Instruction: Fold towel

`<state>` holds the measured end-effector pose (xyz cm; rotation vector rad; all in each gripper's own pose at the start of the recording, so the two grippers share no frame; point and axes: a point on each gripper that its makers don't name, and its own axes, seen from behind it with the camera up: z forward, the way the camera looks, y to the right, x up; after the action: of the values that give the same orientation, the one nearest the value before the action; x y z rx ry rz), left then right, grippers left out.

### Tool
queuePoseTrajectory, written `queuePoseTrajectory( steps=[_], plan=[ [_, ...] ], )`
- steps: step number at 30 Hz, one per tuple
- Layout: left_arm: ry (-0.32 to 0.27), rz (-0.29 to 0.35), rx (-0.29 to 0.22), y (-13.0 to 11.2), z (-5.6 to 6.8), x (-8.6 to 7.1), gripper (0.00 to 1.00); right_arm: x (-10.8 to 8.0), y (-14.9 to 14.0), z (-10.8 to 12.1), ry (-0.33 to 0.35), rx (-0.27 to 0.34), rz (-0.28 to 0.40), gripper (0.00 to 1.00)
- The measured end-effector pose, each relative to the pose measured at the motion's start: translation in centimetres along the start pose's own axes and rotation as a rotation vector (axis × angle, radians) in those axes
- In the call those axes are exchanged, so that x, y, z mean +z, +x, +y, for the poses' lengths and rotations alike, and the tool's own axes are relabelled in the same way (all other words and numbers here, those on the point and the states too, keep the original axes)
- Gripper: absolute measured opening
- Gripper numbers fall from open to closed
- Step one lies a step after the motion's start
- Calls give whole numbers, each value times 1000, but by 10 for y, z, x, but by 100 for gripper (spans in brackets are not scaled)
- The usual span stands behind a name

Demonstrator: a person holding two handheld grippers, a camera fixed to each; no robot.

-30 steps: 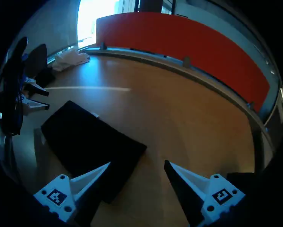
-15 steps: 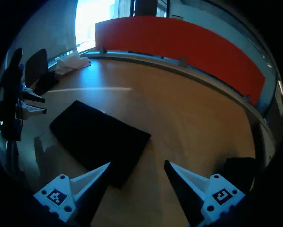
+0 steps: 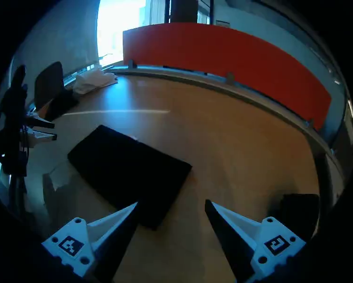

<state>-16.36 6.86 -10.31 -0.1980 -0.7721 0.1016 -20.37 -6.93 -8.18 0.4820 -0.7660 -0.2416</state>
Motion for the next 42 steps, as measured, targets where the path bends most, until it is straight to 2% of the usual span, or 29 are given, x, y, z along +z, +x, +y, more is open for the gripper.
queuePoseTrajectory(
  steps=[12,23,34,42],
  plan=[
    [32,27,-43,-8,-16,-20,94,4,-6,-17,101,-52,-22,100],
    [52,42,-67,-13,-27,-33,94,10,-15,-17,131,-104,-56,100],
    [65,40,-79,-19,-35,-39,94,23,-41,-18,156,-178,-121,100],
    [70,32,-89,-25,-39,-41,94,29,-59,-16,174,-212,-169,89]
  ],
)
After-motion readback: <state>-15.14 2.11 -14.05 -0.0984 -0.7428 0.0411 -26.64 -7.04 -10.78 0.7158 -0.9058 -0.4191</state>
